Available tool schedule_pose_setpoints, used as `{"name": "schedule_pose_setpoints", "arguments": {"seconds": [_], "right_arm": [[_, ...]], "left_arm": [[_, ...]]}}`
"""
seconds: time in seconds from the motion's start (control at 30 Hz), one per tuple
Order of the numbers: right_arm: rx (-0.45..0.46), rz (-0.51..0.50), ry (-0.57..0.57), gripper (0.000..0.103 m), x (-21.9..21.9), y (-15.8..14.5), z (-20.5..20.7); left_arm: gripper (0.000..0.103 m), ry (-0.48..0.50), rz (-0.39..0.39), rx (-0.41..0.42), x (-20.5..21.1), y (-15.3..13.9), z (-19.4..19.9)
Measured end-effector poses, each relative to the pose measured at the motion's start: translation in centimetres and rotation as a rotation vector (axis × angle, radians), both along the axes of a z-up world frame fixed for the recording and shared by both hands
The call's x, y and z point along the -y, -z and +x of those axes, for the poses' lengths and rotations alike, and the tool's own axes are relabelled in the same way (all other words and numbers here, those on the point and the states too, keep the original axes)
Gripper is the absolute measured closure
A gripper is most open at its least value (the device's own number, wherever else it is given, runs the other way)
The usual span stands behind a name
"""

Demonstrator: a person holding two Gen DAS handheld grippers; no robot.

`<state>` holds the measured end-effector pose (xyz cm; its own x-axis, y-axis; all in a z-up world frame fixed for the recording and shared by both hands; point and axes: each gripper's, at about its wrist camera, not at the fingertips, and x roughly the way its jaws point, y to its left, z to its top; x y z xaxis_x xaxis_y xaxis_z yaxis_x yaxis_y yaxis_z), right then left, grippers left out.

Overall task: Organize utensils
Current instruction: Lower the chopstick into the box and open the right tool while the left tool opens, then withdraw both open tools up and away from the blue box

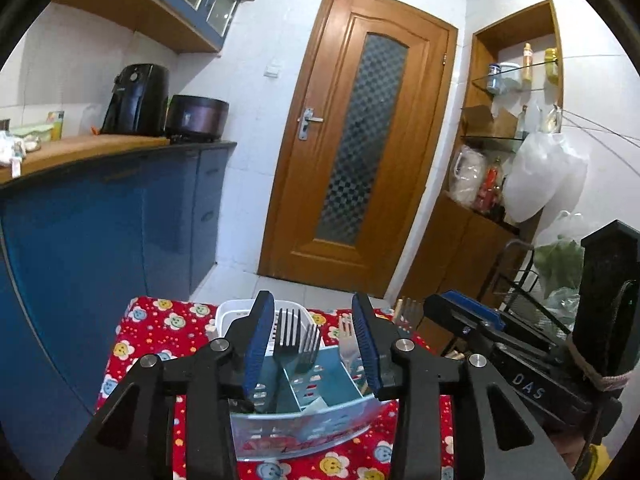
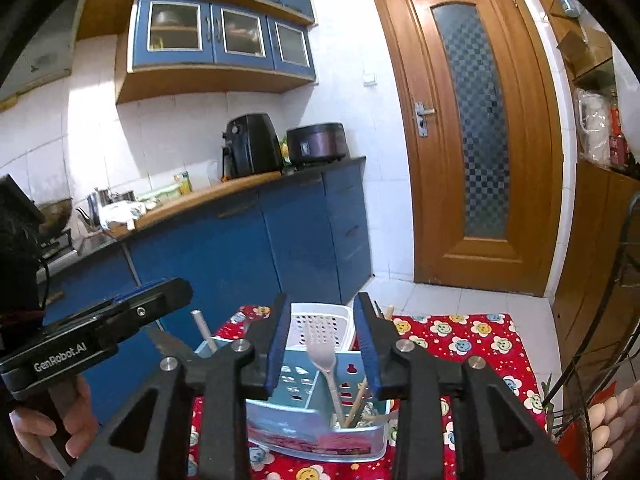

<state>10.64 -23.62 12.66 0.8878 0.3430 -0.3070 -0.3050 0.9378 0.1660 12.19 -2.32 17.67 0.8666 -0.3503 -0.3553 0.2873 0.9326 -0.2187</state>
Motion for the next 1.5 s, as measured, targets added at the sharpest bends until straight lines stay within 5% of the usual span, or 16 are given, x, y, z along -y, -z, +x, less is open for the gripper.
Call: {"name": "schedule_pose_setpoints", "arguments": {"seconds": [0.13,0.6,1.13,1.5], "right_arm": [[0.011,0.005,-0.011,0.065,0.2,-0.5,-2.3],[-0.041,0.015,-0.031,0.044,-0.8,3.6,-10.2],[-0.102,0.038,0.018,0.027,-0.6,12.2,-12.0],[-0.101,-0.003,0.071,0.025,-0.3,14.7,-11.7]], "left_arm": [[0.048,-0.023,0.03,0.001,-0.4,-0.4,-2.2],[0.033,-0.131,0.085,-0.075,-1.6,4.3,-9.7],[0.033,-0.185,0.121,-0.14,-0.2,13.7,-10.8],[0.033,-0.23,0.119,-0.161,-0.7,15.6,-10.3]]}}
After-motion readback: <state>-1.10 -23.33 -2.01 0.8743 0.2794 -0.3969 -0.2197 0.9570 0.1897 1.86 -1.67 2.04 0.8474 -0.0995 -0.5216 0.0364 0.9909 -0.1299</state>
